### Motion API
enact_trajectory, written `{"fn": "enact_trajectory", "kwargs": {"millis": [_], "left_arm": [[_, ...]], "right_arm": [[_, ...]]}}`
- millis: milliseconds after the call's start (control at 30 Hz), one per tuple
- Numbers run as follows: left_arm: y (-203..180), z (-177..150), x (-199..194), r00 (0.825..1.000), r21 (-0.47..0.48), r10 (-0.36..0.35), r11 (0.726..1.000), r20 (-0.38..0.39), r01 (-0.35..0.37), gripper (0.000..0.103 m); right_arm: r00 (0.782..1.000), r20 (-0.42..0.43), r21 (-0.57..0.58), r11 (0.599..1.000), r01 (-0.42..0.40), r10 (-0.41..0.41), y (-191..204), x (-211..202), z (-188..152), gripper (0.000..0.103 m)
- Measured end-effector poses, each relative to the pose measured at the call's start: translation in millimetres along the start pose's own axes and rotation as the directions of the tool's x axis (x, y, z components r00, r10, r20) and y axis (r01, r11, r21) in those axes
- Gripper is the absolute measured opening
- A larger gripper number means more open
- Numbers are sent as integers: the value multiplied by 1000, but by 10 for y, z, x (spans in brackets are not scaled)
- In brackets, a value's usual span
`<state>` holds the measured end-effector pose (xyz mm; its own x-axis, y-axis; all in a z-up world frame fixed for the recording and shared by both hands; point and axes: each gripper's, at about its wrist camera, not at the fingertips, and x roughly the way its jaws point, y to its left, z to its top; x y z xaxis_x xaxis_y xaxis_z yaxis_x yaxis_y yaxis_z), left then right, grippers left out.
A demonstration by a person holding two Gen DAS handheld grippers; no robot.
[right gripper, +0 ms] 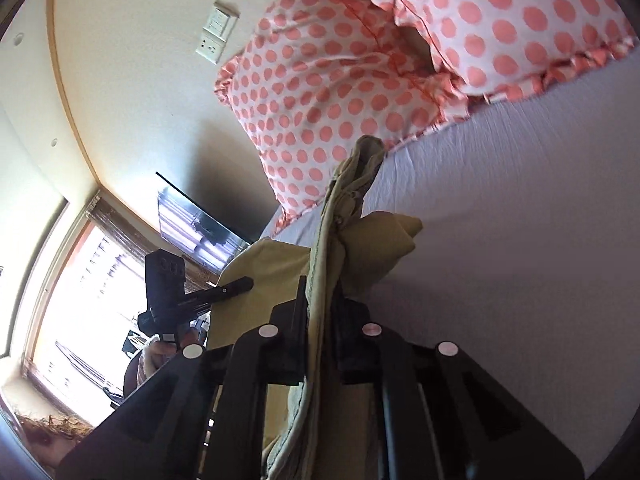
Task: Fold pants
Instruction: 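Lay the folded trousers on the bed and open both tools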
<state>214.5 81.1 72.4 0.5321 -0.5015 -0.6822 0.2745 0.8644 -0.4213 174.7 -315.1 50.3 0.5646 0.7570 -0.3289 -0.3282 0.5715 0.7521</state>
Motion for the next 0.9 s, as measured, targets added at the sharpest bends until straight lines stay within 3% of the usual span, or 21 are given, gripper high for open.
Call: {"fn": "enact_trajectory", "kwargs": {"millis": [133, 200, 267, 300, 333, 400, 433, 467, 500, 567, 600, 633, 667, 700, 767, 800, 900], "left_arm": [[-61, 451, 278, 994, 21, 87, 996, 66, -88, 3], [3, 612, 570, 986, 19, 162, 986, 45, -163, 5], [129, 651, 854, 968, -15, 249, 968, -26, -250, 14], [237, 626, 918, 963, -48, 262, 963, -63, -265, 24], [318, 577, 908, 964, -74, 257, 962, -65, -262, 31], [392, 462, 760, 962, -74, 273, 959, -27, -274, 34], [391, 407, 659, 959, -69, 282, 957, -7, -282, 38], [371, 348, 544, 959, -65, 282, 958, 19, -280, 39], [325, 284, 437, 964, -59, 264, 963, 43, -261, 41], [185, 153, 268, 979, -27, 191, 982, 77, -189, 50], [95, 95, 238, 987, -7, 143, 990, 75, -143, 59], [11, 46, 262, 993, 9, 103, 995, 55, -104, 68], [-67, -4, 332, 996, 24, 81, 996, 24, -81, 69], [-121, -46, 441, 997, 38, 81, 996, -14, -81, 69], [-161, -113, 697, 986, 59, 149, 988, -79, -145, 68], [-169, -156, 753, 980, 67, 180, 982, -84, -174, 65], [-280, -308, 584, 970, 111, 239, 966, -37, -234, 73]], "right_arm": [[997, 64, -15, 999, 51, -50, -82, 113, 378, 9], [985, 76, -20, 988, 155, -154, -210, 223, 494, 9], [944, 21, -30, 943, 331, -330, -386, 395, 544, 12], [911, -16, -27, 911, 411, -411, -477, 454, 520, 15], [892, -29, -21, 892, 451, -451, -532, 442, 470, 18], [874, 35, -31, 873, 486, -485, -476, 282, 369, 20], [874, 67, -42, 874, 484, -481, -407, 186, 319, 23], [885, 92, -50, 885, 462, -457, -331, 98, 270, 38], [898, 109, -51, 900, 432, -425, -256, 35, 223, 60], [940, 99, -56, 941, 334, -327, -127, 10, 119, 74], [953, 75, -59, 953, 298, -293, -87, 51, 59, 75], [957, 42, -55, 956, 288, -286, -67, 130, 19, 78], [955, 2, -45, 954, 298, -298, -87, 221, -24, 86], [944, -40, -33, 945, 326, -327, -119, 340, -48, 89], [914, -100, -19, 919, 394, -393, -198, 509, -93, 89], [903, -77, -33, 906, 421, -422, -123, 488, -109, 89], [842, -40, -88, 841, 534, -539, 156, 376, -235, 92]]}}
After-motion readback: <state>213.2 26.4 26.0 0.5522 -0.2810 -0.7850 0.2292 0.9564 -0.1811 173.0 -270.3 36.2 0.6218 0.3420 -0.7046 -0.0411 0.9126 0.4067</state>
